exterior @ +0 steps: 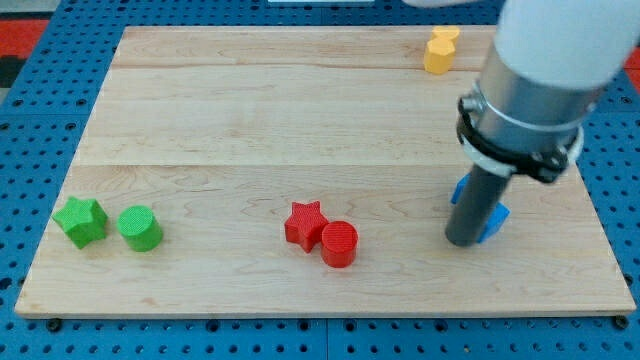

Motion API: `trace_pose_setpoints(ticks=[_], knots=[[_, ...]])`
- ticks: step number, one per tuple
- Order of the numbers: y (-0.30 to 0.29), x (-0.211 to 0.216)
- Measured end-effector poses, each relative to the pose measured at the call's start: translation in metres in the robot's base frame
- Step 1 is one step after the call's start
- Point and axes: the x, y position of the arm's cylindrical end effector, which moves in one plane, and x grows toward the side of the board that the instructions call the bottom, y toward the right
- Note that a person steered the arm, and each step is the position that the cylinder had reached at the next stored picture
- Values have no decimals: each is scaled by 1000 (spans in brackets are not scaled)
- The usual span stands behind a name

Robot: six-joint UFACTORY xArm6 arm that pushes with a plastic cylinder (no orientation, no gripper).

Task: Move the blue blocks towards the center of the board

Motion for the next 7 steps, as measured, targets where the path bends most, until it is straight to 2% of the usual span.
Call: trace_pose_setpoints(ticks=[1,2,3,4,6,7], knots=[[-4,-13],[-23,34],[6,83],[57,56],[-1,-11],[-2,-28]])
